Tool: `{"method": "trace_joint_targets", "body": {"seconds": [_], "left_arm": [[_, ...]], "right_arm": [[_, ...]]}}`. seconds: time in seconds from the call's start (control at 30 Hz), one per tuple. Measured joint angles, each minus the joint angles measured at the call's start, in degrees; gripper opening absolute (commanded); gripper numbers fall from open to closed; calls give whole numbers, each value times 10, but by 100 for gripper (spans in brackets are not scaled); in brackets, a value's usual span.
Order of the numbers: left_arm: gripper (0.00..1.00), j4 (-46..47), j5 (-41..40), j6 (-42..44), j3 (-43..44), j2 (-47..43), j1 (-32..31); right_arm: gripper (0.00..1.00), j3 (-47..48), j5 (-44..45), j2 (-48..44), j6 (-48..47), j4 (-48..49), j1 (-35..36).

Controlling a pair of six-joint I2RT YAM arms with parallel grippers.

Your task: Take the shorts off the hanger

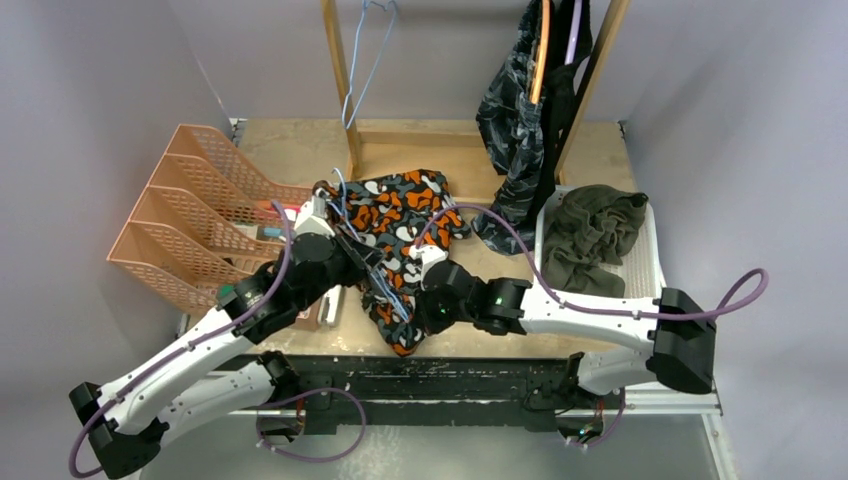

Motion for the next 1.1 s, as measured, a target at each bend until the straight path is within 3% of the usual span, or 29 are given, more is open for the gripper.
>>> {"method": "trace_joint_targets", "body": {"seconds": [0.13,0.27,0.33,0.5,0.67,1.1], "left_arm": [[0,-13,13,15,0,13,0],[0,-47,15,30,0,10,0],[0,-69,14,34,0,-9,0],[0,-105,25,50,0,-67,0],[0,-150,45,75,0,-103,0],[0,-137,176,168,0,-70,0]], "right_arm": [[2,-1,37,-4,37,2,0],[33,-19,41,-45,62,37,0],[38,-27,32,-61,67,51,0],[46,-28,35,-72,63,59,0],[47,-8,77,-70,48,40,0],[53,53,189,-69,42,53,-6]]}}
